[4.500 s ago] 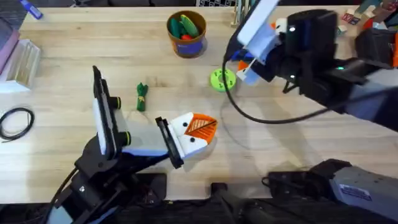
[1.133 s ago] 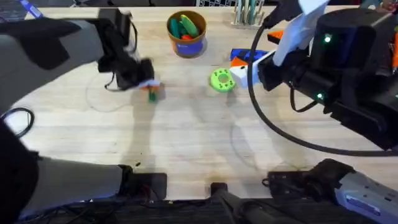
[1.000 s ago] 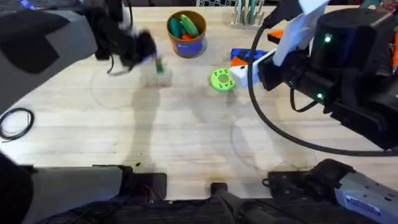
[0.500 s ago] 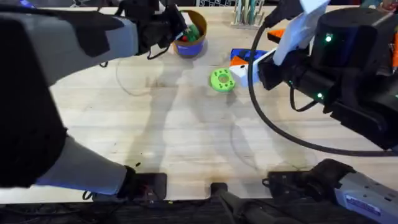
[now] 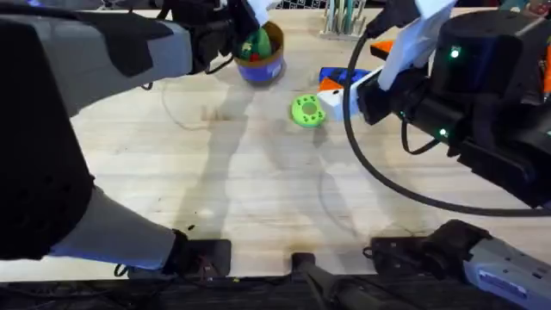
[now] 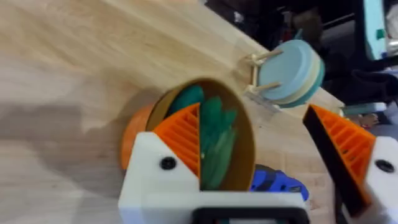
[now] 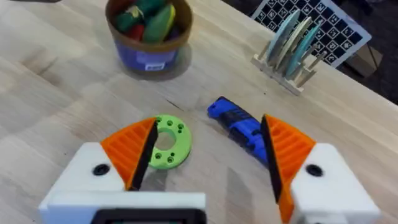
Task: Pick up the gripper from the table and insert it into the empty holder that is missing its gripper. Then pick up a screw, insert it into the mounting hole, and use the screwdriver to tighten it. Finally, clean up the table by picking up the vegetable and placing it into the bucket.
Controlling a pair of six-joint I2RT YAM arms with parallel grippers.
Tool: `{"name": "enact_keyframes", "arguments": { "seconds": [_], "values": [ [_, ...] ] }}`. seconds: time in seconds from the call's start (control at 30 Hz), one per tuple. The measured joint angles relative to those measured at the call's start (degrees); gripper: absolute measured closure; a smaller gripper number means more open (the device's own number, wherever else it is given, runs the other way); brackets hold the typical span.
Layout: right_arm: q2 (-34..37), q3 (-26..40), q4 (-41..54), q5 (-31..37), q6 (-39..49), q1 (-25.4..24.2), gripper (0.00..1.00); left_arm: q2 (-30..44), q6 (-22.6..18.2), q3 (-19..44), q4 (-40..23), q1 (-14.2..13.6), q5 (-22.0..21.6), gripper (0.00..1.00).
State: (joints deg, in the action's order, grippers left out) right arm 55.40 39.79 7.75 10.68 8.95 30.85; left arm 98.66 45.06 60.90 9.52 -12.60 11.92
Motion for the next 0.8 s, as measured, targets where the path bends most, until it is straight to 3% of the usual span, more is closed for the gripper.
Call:
{"name": "enact_keyframes", "arguments": {
  "seconds": [0.2,0.33,0.4,0.53,0.67,0.8],
  "values": [
    [0.0,0.0,0.0,0.0,0.0,0.0,0.01,-2.56,-1.72,-0.14,2.69,0.0,2.21,0.013],
    [0.0,0.0,0.01,0.0,0.0,0.0,0.009,-9.42,-3.47,-0.24,2.0,0.0,4.34,0.013],
    [0.0,0.0,0.09,0.0,0.0,0.0,0.01,-13.97,-4.48,-0.24,-1.46,0.0,5.18,0.013],
    [-0.1,0.0,1.09,0.0,-0.05,0.0,0.01,-25.16,-10.81,-0.13,-18.91,0.0,4.72,0.013],
    [-1.96,0.1,6.2,-0.02,-2.56,0.0,0.01,-35.8,-18.14,-0.2,-43.09,0.0,-1.4,0.011],
    [-4.08,3.09,17.03,-0.01,-5.41,0.0,0.01,-44.58,-23.9,-0.2,-60.27,0.0,-7.87,0.012]
  ]
}}
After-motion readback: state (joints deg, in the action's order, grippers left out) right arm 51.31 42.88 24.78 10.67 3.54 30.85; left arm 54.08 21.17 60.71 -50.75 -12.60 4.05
